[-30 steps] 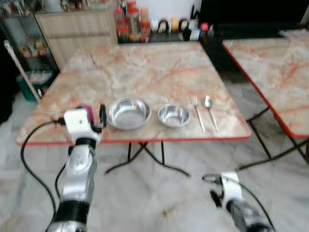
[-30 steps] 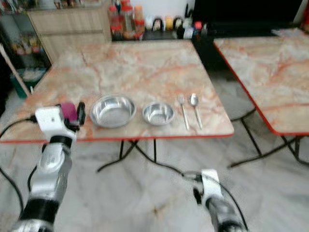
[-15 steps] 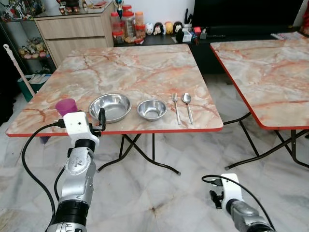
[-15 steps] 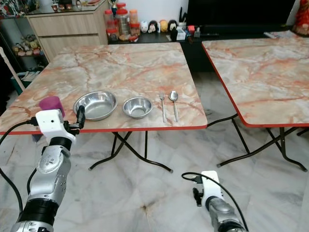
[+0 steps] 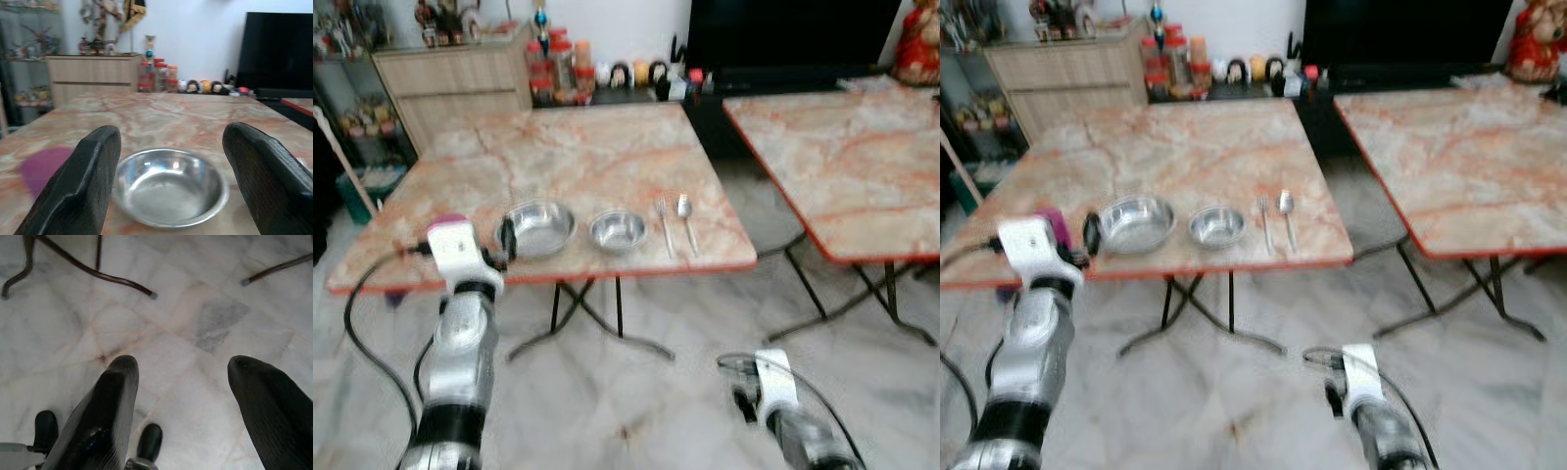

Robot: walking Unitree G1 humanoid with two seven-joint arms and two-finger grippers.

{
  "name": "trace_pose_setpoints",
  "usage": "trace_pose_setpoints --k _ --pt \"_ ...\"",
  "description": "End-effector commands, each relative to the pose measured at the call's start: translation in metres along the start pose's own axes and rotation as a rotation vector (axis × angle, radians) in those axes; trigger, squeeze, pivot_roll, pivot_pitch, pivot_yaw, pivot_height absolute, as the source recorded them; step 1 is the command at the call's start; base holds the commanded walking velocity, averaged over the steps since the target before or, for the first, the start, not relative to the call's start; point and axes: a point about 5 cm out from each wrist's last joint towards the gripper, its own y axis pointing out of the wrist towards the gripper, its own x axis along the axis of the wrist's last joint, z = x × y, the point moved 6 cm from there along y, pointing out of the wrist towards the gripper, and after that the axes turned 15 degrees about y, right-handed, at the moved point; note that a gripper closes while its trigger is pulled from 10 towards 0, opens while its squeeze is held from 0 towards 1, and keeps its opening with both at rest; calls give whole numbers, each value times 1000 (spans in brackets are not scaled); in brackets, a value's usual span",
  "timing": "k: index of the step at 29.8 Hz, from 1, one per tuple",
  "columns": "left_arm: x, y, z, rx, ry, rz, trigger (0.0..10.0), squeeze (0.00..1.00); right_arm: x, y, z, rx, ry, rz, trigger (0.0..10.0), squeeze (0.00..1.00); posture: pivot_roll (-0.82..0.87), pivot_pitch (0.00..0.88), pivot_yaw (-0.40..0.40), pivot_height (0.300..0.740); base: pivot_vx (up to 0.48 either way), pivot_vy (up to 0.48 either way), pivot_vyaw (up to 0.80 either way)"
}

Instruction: Setting the table

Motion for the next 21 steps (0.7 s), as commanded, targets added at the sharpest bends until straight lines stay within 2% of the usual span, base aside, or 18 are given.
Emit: trace_pose_setpoints --k 1,12,16,21 --pt "-2 2 -2 -5 5 14 10000 0 6 1 3 7 -3 -13 10000 0 1 0 16 740 307 0 0" --pt "-4 2 5 15 20 23 10000 0 6 1 4 11 -8 -12 10000 0 1 0 16 740 311 0 0" --pt "-4 3 11 33 24 25 10000 0 7 1 6 29 -50 -10 10000 0 3 0 15 740 310 0 0" --pt "-4 3 13 34 28 25 10000 0 7 1 9 50 -72 -4 10000 0 5 0 15 740 312 0 746"
